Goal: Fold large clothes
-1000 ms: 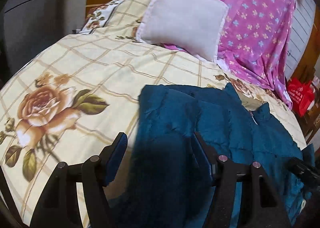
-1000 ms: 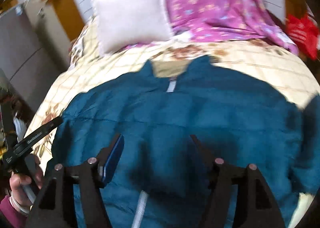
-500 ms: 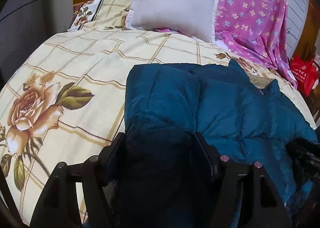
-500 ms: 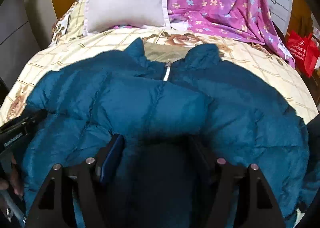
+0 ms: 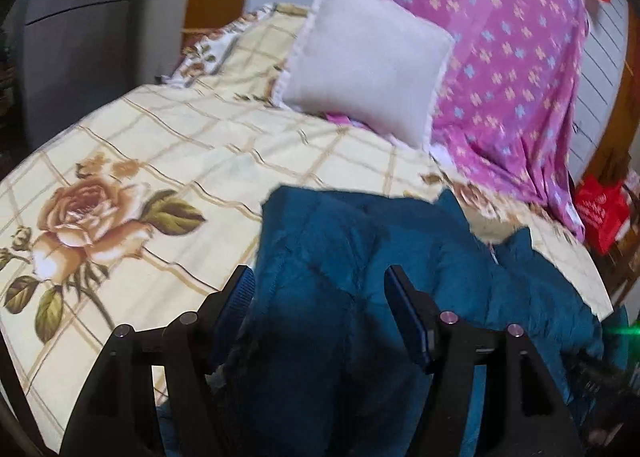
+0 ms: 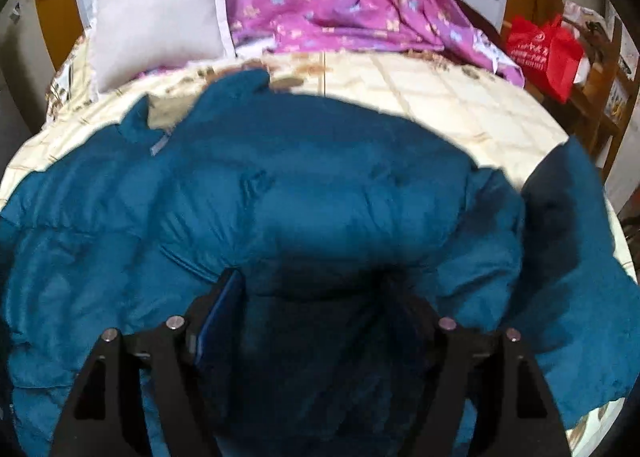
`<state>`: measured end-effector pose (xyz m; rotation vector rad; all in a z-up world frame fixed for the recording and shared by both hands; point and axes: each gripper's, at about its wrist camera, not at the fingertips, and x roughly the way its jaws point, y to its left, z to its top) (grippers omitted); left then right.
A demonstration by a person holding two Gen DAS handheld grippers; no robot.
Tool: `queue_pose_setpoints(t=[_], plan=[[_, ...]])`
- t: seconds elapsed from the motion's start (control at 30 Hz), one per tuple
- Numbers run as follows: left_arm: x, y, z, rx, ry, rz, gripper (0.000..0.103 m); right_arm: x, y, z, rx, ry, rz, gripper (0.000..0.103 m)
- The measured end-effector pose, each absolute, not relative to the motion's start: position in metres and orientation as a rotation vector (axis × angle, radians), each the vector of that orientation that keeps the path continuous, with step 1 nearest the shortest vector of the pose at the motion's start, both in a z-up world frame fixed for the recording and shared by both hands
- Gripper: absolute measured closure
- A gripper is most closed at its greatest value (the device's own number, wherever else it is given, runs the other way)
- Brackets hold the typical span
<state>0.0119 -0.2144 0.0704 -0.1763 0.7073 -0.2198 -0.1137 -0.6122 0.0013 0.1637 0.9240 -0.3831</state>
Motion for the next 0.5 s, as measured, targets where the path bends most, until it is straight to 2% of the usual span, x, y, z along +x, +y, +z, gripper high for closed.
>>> queue_pose_setpoints(t=[0.13,0.27,0.5], plan=[[0.007,-0.205,0.080,-0.177,0.660,-0.179,0.043,-0.107,-0.607,0.000,0.136,0.956,-0.388,0.024],[0.004,-0.211,0.082,-0.185,0.693,-0.269,0.043,-0.112,-0.617,0.011,0.224,1.005,-0.346,0.023],[-0.010,-0.265,0.074,-0.084,0.731,-0.390,0.043,-0.134,-0.595,0.034,0.193,0.910,-0.324,0.023]])
